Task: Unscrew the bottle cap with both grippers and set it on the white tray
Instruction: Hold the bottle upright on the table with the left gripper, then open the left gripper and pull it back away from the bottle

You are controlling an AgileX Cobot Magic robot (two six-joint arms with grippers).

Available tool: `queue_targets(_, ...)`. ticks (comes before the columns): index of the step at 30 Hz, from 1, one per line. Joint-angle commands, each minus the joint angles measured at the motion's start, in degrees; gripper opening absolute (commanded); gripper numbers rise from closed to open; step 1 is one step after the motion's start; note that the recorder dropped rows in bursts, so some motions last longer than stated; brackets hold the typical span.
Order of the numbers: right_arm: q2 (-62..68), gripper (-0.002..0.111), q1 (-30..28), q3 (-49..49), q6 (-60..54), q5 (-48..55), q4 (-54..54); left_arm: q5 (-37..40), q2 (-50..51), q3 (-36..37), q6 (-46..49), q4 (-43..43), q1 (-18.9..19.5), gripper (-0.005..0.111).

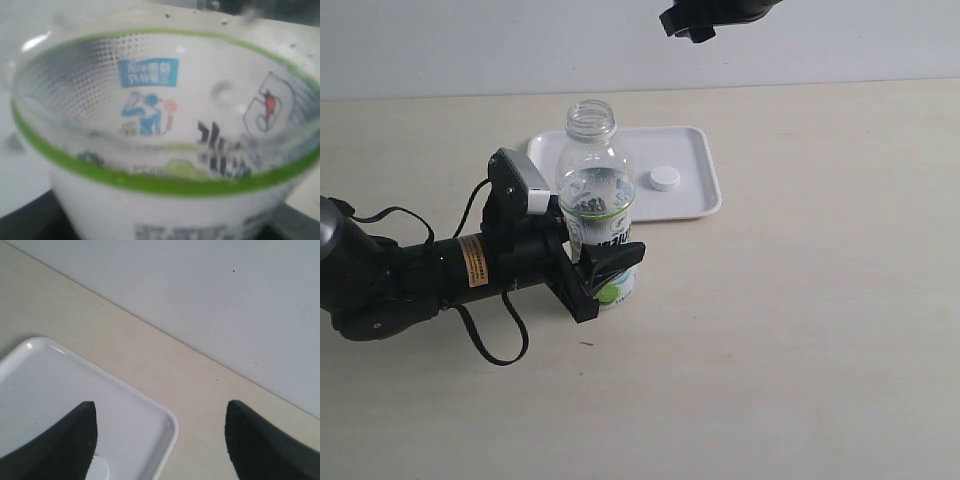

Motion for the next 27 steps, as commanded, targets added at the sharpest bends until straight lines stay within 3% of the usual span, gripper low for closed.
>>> queue_targets(1, -0.6, 0.069, -0.3, 0.0, 0.0, 0.3, -0.3, -2.7, -0.4, -0.1, -0.4, -0.8, 0.0, 0.0)
queue_targets(6, -0.6, 0.069, -0.3, 0.0, 0.0, 0.3, -0.3, -2.7, -0.4, -0.1, -0.4, -0.8, 0.0, 0.0)
queue_targets(9, -0.6, 0.069, -0.3, 0.0, 0.1, 0.4, -0.3, -2.7, -0.4, -0.1, -0.3, -0.8, 0.0, 0.006)
queue_targets(17, -0.6, 0.069, -0.3, 0.0, 0.1, -0.1, -0.3, -2.7, -0.4, -0.1, 2.3, -0.8, 0.0, 0.052)
queue_targets(27, -1.3, 0.069, -0.3, 0.0, 0.1, 2.3, -0.3, -2.7, -0.4, -0.1, 4.1, -1.0, 0.0, 0.081)
